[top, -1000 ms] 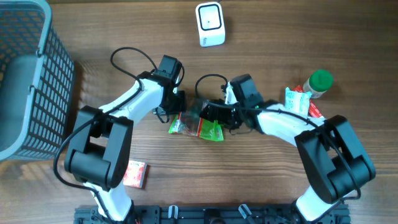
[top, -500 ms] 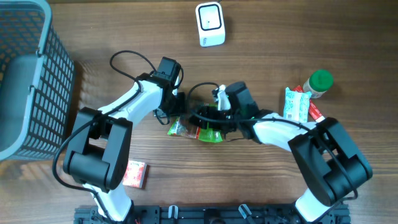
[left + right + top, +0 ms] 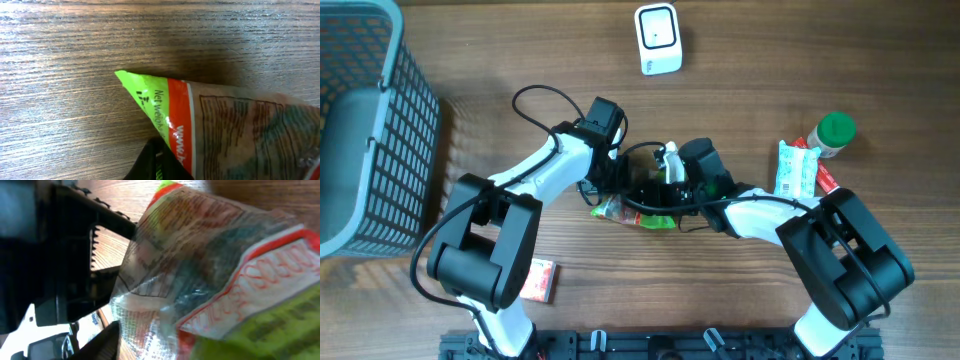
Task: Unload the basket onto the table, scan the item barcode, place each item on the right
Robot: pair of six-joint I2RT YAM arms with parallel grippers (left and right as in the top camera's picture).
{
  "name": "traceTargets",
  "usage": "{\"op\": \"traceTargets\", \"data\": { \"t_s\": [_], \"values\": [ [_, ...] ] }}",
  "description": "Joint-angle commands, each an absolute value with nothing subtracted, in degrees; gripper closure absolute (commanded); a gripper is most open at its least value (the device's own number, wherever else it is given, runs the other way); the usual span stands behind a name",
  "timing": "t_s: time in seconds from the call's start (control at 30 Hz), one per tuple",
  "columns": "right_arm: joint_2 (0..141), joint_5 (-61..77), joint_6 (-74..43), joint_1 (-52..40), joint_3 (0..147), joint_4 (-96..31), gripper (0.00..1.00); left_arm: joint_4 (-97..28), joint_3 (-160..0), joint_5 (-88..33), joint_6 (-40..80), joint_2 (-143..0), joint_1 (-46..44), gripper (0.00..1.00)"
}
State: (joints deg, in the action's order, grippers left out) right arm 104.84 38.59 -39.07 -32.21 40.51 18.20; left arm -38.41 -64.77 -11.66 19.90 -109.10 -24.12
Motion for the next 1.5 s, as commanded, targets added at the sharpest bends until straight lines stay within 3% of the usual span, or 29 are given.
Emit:
{"op": "traceTargets", "data": {
  "t_s": [0.0,0.13,0.2,0.23,0.33,0.57,0.7,0.93,1.17,1.47],
  "values": [
    [105.51,43.44,-37.01,-32.93,41.5,21.93,0.77,-39.88,-61.04,-16.43,20.43,-113.4,-27.27,0.96],
    [105.51,43.38,-37.04,-32.93,41.5,24.69,0.74,-39.86,-60.97,-16.43,20.45,-113.4,-27.27,0.96],
    [105.51,43.38,-37.1,-32.93,41.5,25.08,0.65,-39.81,-60.97,-15.79,20.56,-113.4,-27.27,0.96],
    [105.51,43.38,-37.1,-32.93,41.5,25.04,0.65,-39.81,-60.97,-15.35,20.99,-113.4,-27.27,0.96],
    [105.51,43.42,-37.19,-32.93,41.5,24.27,0.96,-39.57,-60.97,-14.48,21.93,-113.4,-27.27,0.96],
    [104.49,48.8,-34.04,-30.35,41.5,21.52,0.96,-38.37,-62.76,-12.84,22.04,-111.7,-25.45,0.96],
    [100.31,50.76,-24.45,-29.21,41.5,12.97,0.96,-38.72,-64.2,-8.78,23.27,-106.06,-21.96,0.96],
    [92.73,70.3,-9.04,-23.22,41.5,5.08,0.96,-38.72,-64.2,-4.43,23.66,-93.86,-12.82,0.96],
    [91.2,92.92,-7.29,-13.06,41.5,5.78,0.96,-41.98,-64.2,-4.43,23.62,-90.19,-5.3,0.96],
    [84.86,93.08,-9.43,-10.74,41.5,5.96,0.96,-41.78,-64.2,-4.43,22.72,-90.21,1.48,0.96]
  ]
}}
